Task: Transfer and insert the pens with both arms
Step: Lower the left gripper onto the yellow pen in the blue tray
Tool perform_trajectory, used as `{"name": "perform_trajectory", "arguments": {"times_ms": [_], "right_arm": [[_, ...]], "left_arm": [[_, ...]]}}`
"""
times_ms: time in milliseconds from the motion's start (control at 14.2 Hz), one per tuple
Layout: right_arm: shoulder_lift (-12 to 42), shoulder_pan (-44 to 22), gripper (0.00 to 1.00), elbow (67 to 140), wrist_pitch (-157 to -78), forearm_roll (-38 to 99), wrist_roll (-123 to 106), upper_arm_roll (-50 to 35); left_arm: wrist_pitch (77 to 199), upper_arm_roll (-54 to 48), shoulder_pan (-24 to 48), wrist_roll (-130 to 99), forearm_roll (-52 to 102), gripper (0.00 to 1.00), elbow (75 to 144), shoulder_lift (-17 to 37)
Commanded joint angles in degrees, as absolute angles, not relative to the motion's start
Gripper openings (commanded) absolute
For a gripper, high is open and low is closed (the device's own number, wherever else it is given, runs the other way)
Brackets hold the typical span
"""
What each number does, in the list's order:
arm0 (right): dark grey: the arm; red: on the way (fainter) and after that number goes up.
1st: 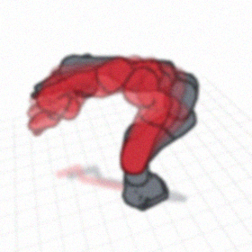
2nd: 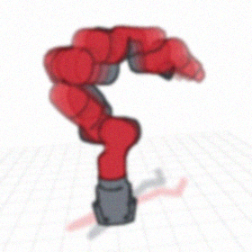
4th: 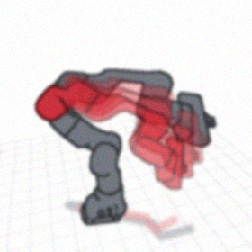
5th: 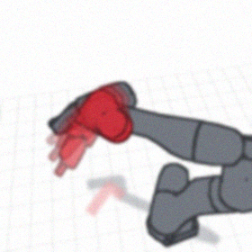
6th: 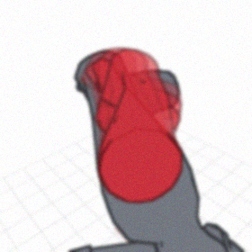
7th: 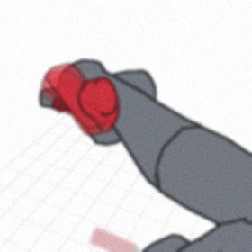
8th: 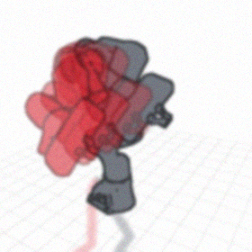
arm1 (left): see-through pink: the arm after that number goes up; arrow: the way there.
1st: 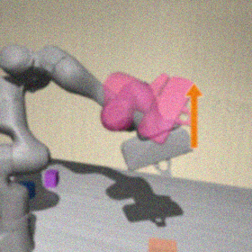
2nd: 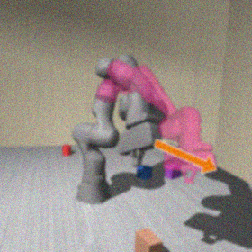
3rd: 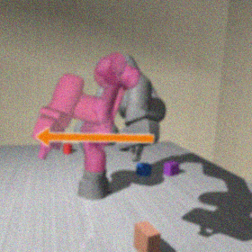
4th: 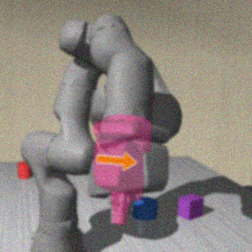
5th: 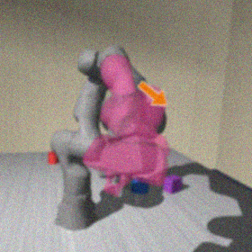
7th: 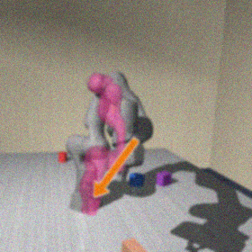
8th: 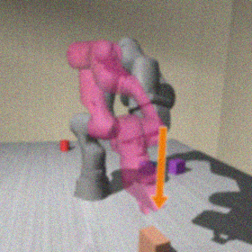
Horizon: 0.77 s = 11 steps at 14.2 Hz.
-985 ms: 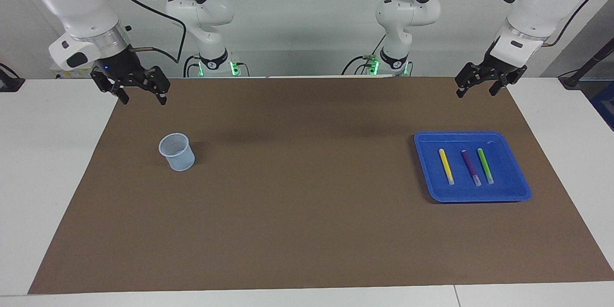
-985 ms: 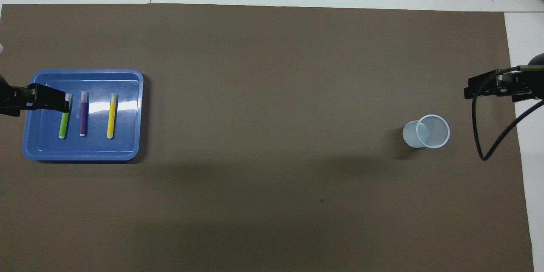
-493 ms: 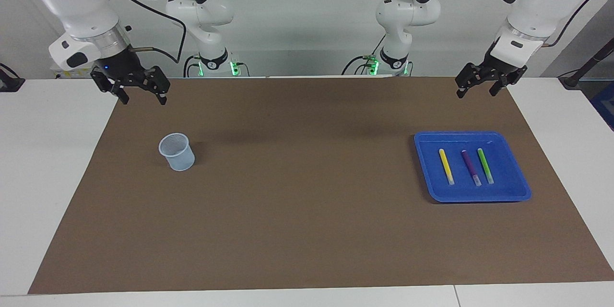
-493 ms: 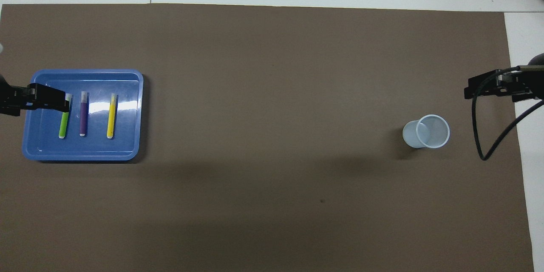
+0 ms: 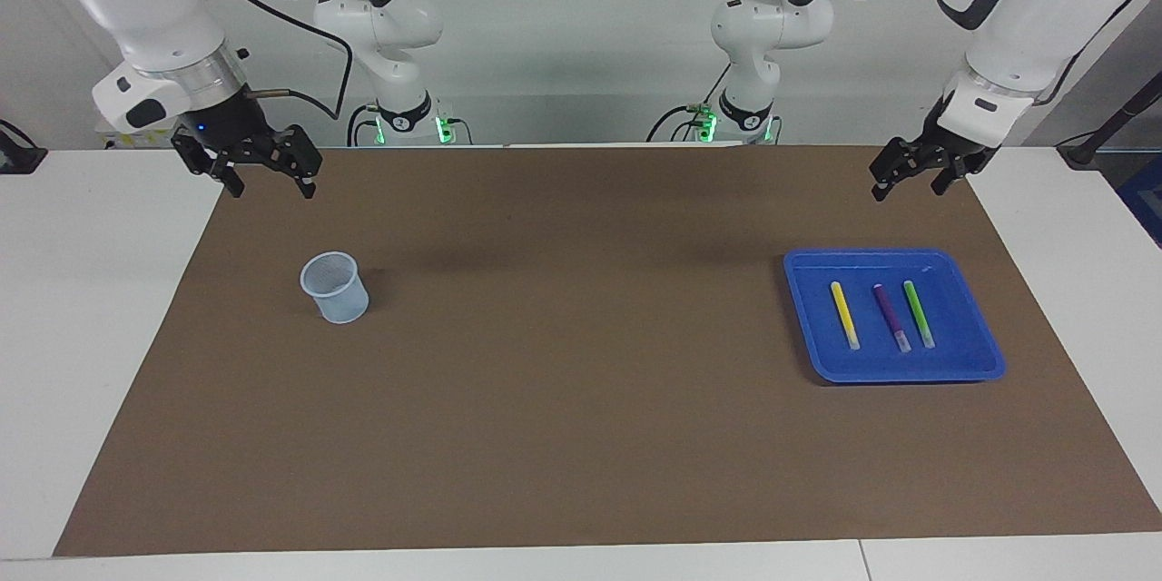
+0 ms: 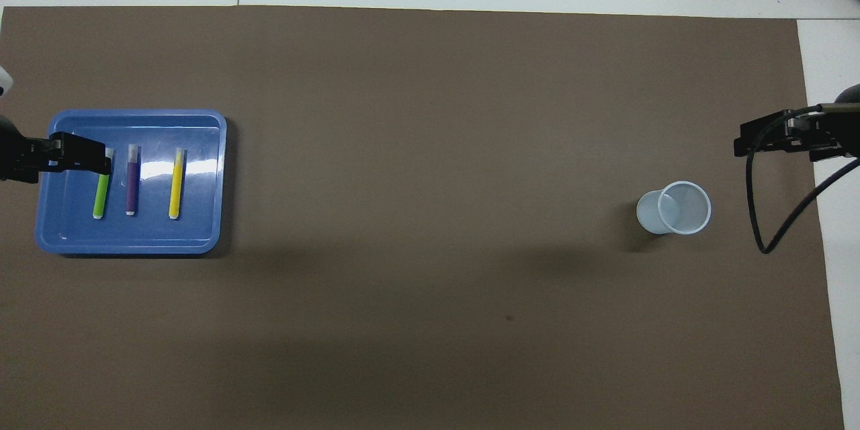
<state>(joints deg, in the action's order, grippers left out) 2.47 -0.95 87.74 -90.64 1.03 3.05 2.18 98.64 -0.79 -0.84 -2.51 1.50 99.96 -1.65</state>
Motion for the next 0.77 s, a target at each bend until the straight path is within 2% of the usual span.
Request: {"name": "perform_trajectory", "arguments": {"times_ms": [0,422,704], "right_arm": [[1.67,-0.35,1.00,88.33,-90.79,2.29,3.25,1.76],[1.67,-0.35,1.00,88.33,-90.79,2.29,3.25,1.76],[1.67,-0.35,1.00,88.33,-90.79,2.29,3.25,1.76]], "left_arm": [[105.01,-1.05,-1.23,-2.81,1.67,1.00,105.46,-2.29],[114.95,-1.05,-1.40,-2.02,1.76,1.00,113.37,-1.41],[116.19,-1.05,-1.41,-1.41,1.76,1.00,114.26,-0.18]]}}
